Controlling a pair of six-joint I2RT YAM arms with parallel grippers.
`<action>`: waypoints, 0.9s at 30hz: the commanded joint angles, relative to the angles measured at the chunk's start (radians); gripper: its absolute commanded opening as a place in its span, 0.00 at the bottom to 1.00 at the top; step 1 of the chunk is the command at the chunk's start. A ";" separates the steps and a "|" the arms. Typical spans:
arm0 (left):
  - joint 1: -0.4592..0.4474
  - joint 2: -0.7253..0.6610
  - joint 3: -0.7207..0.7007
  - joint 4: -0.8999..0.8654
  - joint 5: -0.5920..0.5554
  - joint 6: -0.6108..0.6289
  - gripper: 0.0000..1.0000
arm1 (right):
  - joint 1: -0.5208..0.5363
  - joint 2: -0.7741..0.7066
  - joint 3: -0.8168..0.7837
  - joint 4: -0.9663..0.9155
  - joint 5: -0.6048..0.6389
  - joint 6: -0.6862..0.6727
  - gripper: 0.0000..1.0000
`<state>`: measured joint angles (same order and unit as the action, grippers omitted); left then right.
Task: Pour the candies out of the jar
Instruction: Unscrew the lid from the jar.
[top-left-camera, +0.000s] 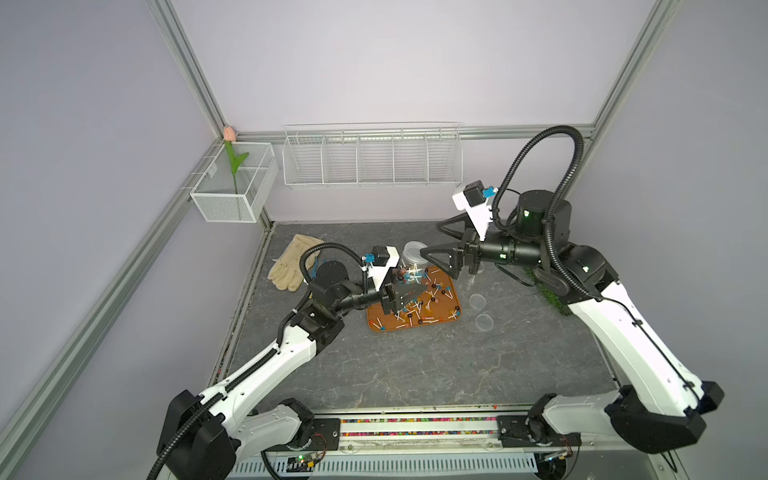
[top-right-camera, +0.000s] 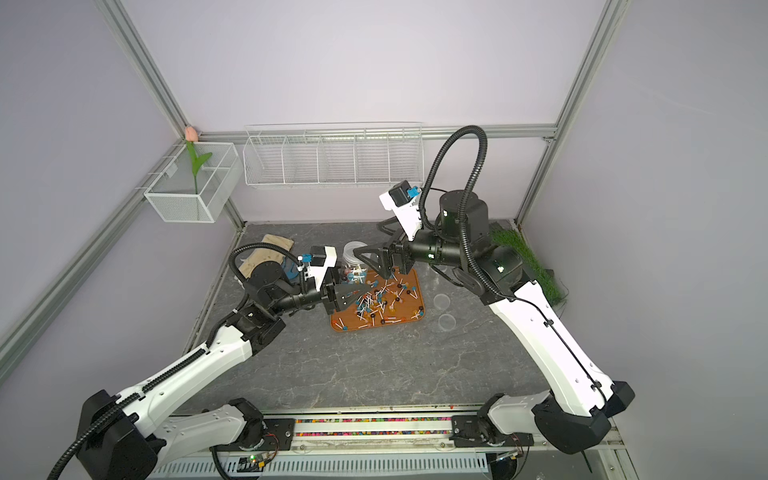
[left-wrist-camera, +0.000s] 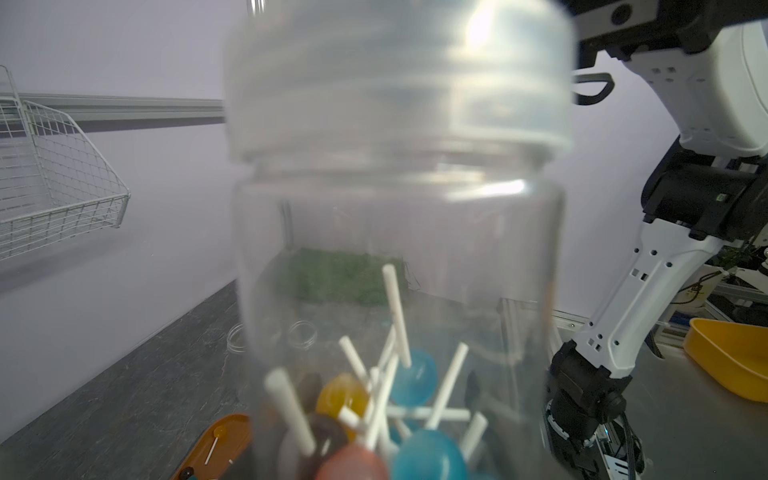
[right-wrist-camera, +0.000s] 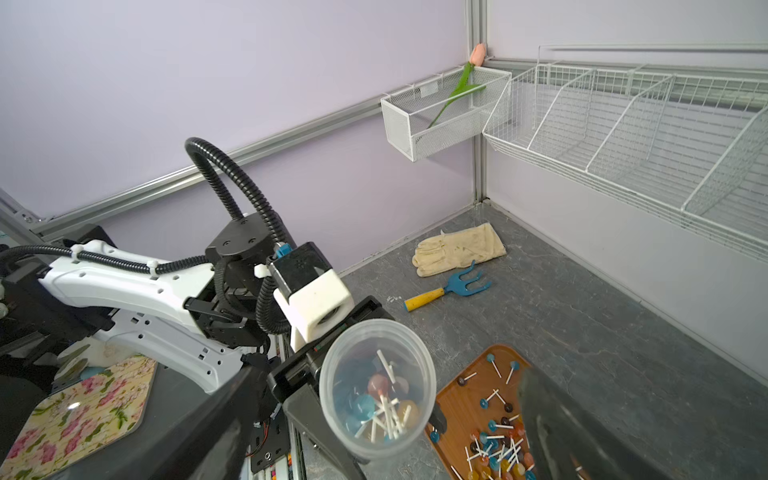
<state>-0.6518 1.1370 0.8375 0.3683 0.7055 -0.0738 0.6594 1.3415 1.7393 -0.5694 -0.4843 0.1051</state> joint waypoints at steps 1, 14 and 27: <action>0.004 -0.010 -0.010 0.025 -0.015 0.008 0.54 | 0.025 0.018 -0.012 0.047 0.027 0.053 0.99; 0.004 -0.005 -0.012 0.034 -0.022 0.012 0.54 | 0.075 0.096 0.015 0.040 0.086 0.062 0.89; 0.004 -0.003 -0.008 0.032 -0.021 0.013 0.54 | 0.082 0.113 0.042 0.014 0.065 0.016 0.53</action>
<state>-0.6502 1.1374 0.8307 0.3687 0.6739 -0.0711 0.7425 1.4452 1.7496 -0.5583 -0.4141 0.1509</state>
